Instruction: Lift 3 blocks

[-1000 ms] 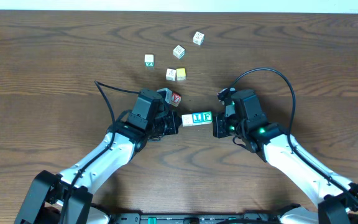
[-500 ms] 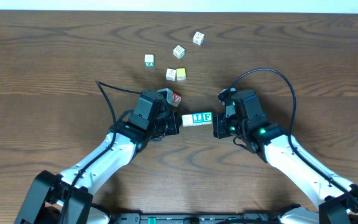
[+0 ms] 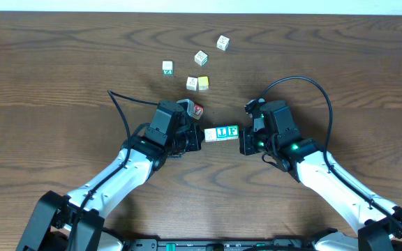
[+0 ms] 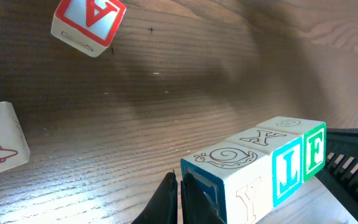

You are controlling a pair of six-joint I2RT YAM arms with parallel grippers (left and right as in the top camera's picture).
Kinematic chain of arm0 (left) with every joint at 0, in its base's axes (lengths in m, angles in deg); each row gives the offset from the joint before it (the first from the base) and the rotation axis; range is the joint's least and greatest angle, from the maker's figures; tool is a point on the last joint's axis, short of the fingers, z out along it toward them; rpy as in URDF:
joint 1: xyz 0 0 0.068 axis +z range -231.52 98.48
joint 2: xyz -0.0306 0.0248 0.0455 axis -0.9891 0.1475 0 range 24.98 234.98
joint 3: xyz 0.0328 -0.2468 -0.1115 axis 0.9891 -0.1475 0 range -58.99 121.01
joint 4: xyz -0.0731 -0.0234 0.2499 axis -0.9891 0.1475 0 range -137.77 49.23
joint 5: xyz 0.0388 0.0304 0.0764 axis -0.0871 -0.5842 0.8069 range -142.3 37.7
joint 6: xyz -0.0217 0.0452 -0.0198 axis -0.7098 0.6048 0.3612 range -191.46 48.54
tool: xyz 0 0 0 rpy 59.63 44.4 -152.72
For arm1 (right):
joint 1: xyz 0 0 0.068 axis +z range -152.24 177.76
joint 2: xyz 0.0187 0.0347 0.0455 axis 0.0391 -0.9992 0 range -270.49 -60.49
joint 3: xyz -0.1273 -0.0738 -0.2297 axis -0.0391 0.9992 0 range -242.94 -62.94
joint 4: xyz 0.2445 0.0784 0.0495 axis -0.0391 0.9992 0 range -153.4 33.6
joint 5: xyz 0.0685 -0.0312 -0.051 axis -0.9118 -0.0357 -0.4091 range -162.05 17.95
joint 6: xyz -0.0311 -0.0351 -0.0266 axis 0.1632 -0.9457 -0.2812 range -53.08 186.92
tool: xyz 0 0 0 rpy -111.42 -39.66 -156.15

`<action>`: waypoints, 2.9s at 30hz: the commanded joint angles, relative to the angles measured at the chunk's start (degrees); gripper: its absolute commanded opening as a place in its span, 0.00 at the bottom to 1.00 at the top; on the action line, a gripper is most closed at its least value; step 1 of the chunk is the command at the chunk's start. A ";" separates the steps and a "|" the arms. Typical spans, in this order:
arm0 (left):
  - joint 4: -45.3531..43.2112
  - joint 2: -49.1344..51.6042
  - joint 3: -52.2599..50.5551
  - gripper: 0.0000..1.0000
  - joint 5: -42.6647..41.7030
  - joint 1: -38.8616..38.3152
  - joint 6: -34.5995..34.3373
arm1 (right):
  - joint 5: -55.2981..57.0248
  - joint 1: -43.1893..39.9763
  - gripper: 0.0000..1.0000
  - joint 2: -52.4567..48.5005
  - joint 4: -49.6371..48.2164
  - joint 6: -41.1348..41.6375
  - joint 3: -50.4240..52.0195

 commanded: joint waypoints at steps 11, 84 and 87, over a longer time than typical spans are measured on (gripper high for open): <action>-2.58 -2.47 4.92 0.07 -11.76 -4.57 -0.96 | -18.29 4.31 0.01 2.89 -1.29 -0.42 -2.97; -2.10 -4.31 4.92 0.07 -11.74 -4.68 -1.33 | -17.64 4.31 0.01 3.10 1.27 -0.87 -4.46; -2.10 -4.31 4.92 0.07 -11.74 -4.68 -1.33 | -17.66 4.31 0.01 3.10 1.29 -0.87 -4.46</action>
